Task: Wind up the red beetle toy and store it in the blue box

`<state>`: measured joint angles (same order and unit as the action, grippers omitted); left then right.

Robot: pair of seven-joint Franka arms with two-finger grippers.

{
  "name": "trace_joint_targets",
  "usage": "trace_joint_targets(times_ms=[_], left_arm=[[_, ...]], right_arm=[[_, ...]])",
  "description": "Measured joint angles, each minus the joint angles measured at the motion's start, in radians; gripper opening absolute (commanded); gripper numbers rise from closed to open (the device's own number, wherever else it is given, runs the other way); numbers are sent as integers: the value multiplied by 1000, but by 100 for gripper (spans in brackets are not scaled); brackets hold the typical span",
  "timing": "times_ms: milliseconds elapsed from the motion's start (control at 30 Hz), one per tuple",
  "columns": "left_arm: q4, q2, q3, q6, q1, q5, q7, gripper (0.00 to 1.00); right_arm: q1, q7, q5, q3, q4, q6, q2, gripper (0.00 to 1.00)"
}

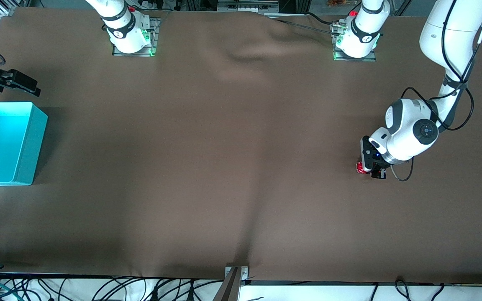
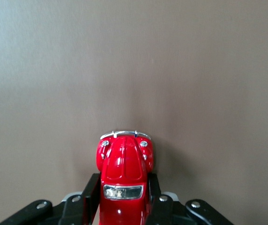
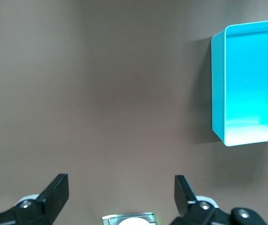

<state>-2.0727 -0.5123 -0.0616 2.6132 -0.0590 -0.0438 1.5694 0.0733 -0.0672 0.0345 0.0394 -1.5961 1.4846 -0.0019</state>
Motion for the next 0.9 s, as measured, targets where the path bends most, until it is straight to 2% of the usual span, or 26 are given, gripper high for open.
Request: trace_joint_targets(times_ms=[400, 900], left_arm=[[5, -3, 11, 2, -79, 0, 87, 18], [10, -6, 18, 2, -88, 0, 147, 18]], right_arm=[[0, 0, 0, 0, 0, 0, 0, 100], [0, 0, 0, 0, 0, 0, 0, 100]])
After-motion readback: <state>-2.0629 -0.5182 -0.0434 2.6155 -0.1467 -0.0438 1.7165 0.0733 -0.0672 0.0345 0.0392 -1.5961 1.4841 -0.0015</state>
